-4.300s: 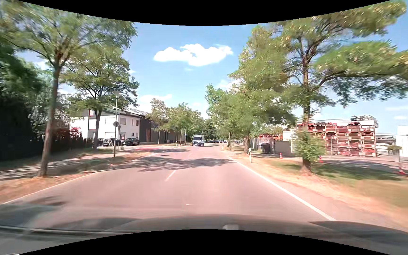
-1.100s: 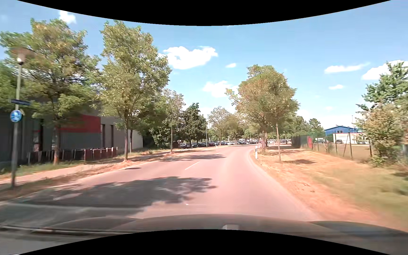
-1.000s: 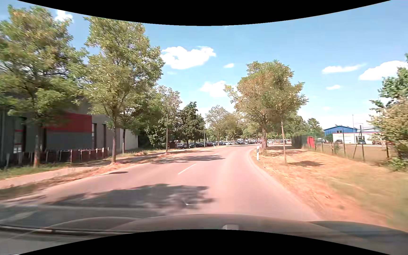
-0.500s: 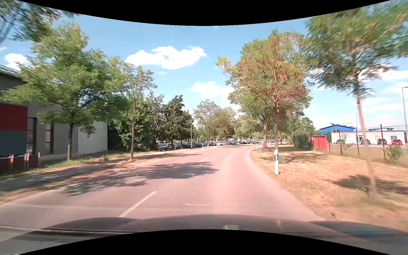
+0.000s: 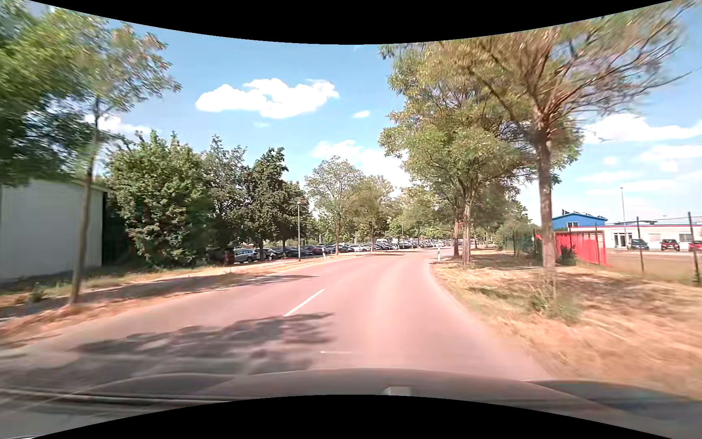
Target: Follow the waypoints while adhering to traffic rules and regulations
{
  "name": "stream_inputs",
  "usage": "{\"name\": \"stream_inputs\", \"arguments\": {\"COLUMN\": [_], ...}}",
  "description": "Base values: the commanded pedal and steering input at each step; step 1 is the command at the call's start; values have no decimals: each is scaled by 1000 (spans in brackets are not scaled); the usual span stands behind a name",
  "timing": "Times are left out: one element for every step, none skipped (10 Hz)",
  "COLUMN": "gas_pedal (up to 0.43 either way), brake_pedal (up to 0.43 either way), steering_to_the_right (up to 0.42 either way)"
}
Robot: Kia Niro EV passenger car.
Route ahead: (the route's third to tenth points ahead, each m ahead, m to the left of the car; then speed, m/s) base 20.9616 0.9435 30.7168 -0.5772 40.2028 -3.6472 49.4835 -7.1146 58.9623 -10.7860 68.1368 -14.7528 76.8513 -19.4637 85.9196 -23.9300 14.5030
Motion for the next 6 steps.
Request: {"name": "stream_inputs", "arguments": {"gas_pedal": [150, 150, 150, 150, 150, 150], "brake_pedal": [0, 0, 0, 0, 0, 0], "steering_to_the_right": [34, 34, 35, 34, 34, 35]}}
